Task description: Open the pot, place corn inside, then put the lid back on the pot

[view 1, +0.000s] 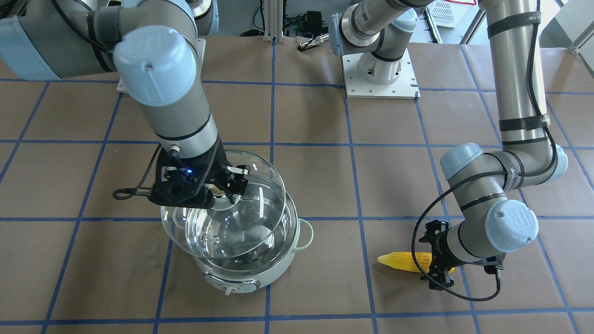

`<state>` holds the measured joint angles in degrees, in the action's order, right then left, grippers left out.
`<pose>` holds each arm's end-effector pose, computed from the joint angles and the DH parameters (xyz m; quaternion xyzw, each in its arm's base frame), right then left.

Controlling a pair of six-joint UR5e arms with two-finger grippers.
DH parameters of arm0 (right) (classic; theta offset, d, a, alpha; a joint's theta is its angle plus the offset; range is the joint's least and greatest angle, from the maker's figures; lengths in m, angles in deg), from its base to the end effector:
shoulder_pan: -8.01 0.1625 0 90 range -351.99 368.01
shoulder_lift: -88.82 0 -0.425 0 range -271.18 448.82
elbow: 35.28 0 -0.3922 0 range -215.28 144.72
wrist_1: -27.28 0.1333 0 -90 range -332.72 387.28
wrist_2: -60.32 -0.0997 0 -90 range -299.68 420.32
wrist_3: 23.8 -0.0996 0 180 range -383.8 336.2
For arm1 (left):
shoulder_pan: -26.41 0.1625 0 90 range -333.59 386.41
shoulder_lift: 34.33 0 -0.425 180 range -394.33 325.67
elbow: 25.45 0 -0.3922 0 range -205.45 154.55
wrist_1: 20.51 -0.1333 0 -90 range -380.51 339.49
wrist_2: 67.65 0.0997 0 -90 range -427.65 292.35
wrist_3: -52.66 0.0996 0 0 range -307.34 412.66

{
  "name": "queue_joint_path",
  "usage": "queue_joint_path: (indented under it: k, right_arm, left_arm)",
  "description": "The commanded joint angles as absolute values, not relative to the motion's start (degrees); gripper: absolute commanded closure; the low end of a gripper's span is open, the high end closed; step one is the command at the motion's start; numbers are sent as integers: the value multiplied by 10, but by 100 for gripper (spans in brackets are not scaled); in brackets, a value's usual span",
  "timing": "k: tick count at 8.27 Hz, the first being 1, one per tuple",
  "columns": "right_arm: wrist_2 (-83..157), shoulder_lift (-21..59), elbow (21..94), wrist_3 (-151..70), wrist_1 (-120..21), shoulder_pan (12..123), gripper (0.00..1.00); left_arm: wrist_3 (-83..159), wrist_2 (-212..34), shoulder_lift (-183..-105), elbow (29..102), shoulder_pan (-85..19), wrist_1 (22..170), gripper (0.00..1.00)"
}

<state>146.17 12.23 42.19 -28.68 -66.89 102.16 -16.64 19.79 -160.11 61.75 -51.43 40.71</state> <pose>0.1833 -0.5842 0.4764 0.0053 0.9989 -0.0257 0.0383 0.0064 -0.6836 0.1873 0.6525 -0.7566 -0.0428 0.0021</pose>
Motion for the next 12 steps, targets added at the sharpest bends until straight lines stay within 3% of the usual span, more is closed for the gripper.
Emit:
queue_joint_path:
  k: [1, 4, 7, 12]
  right_arm:
    - [1499, 63, 421, -97, -606, 921, 77]
    - [1507, 46, 422, 66, -589, 798, 78]
    - [1507, 54, 428, 104, -591, 781, 80]
    - [1509, 54, 429, 107, -591, 779, 81]
  left_arm:
    - [-161, 194, -1595, 617, -515, 402, 100]
    - [-194, 203, -1526, 619, -516, 408, 100]
    - [-279, 196, -1439, 619, -592, 413, 100]
    - [-444, 195, -1437, 619, -764, 392, 100]
